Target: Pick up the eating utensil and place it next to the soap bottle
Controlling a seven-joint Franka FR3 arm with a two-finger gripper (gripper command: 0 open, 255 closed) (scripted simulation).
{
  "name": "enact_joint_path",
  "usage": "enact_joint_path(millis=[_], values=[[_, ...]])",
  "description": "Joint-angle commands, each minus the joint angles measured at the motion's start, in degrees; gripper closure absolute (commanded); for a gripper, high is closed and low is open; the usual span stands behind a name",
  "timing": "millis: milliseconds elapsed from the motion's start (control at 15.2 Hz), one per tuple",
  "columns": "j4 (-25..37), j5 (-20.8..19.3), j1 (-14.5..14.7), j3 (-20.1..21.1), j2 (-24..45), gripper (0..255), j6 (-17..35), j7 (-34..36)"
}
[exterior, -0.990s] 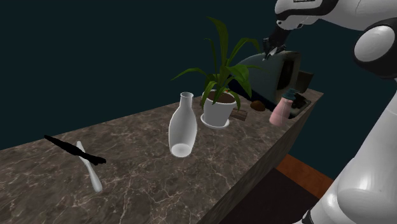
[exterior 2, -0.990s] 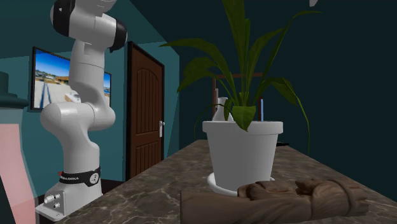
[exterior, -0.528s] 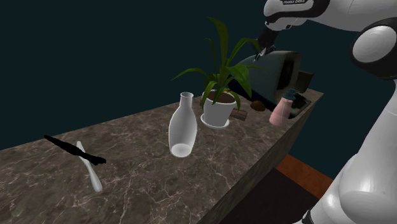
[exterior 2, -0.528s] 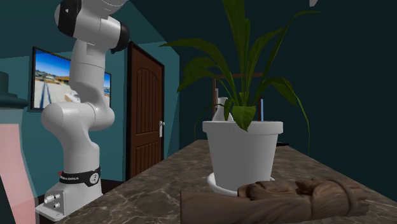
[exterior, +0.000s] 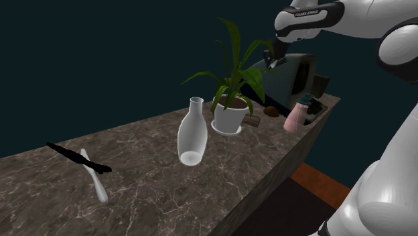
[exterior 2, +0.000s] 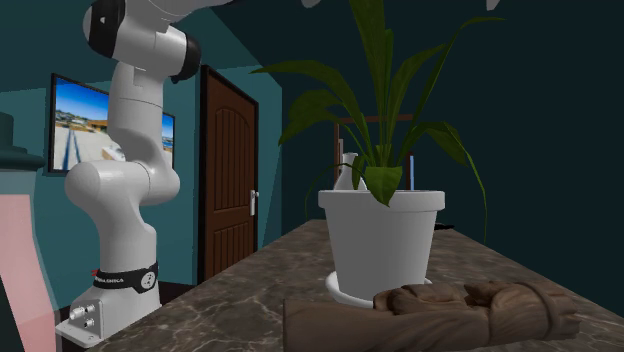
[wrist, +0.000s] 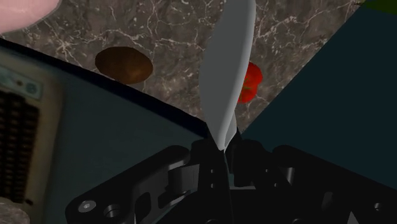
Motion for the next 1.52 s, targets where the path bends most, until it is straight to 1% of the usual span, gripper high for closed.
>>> enact_joint_path(millis=[0, 726, 1452], values=[[-1.56, 0.01, -0.01, -0.01, 0.01, 255, 1.6, -0.01], [-9.98, -0.08, 0.06, 0.05, 0.07, 255, 10.06, 0.24], [-16.6, 1.17, -0.16, 0.11, 1.86, 255, 18.22, -0.37]])
